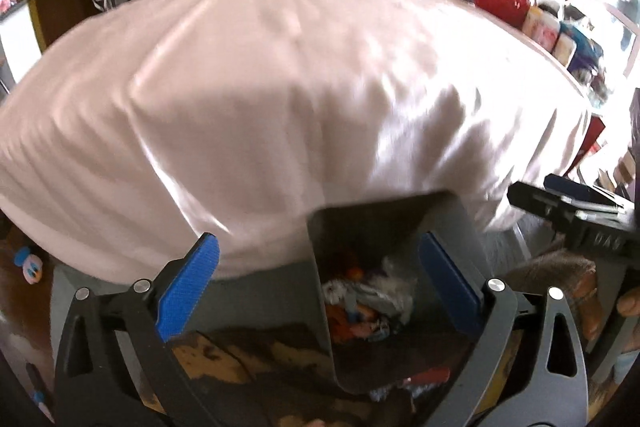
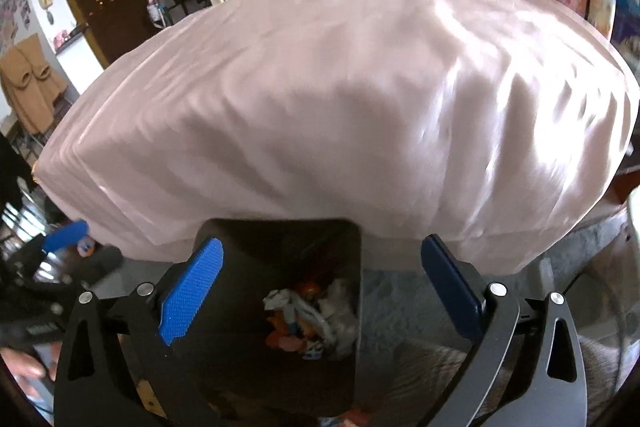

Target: Collect trash

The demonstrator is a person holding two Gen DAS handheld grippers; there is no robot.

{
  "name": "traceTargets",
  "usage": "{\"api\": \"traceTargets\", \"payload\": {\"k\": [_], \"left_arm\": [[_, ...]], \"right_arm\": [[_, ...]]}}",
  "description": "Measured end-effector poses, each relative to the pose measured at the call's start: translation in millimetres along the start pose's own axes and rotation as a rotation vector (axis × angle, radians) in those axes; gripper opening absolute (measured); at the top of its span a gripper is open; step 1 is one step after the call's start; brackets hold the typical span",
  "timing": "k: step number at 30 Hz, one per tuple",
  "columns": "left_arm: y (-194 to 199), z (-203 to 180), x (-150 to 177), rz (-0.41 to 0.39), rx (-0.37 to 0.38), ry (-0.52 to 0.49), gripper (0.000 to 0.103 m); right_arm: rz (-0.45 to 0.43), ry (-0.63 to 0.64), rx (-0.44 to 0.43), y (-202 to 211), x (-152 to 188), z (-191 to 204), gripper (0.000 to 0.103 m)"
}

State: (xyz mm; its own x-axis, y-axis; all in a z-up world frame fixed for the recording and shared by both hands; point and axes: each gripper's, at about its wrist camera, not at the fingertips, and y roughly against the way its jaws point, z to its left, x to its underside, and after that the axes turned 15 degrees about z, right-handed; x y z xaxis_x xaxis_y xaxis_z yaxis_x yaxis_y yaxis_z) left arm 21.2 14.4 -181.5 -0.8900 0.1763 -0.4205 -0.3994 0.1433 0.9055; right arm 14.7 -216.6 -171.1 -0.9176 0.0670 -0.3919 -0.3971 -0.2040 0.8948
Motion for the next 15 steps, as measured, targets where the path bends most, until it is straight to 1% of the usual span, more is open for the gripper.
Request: {"api": "traceTargets", "payload": {"k": [1,3,7,11,15], "left_arm": [[8,0,-4,-0.020,-0.018,0.001,0.095],[22,1,-9,-0.052,-0.037,-0.003,0.095],[55,-4,-17,-0.120,-0.054,-0.007,0.095],[91,-5,-22,-0.217,-0.068,0.008,0.095],[114,-9,-28,-0.275,-0.125,0.001,0.095]], "right_arm": [[-0.022,0.008,0.016,5,-1,2,0.100],[-0.105,0.039,0.050,28,-3,10,0.100],[-0.230,0.049,0.139,68,-10,23,0.100],[-0.352,0.054,0.133,112,-12,37,0.100],[-0.408,0.063,0.137,145,-17,39,0.100]]}}
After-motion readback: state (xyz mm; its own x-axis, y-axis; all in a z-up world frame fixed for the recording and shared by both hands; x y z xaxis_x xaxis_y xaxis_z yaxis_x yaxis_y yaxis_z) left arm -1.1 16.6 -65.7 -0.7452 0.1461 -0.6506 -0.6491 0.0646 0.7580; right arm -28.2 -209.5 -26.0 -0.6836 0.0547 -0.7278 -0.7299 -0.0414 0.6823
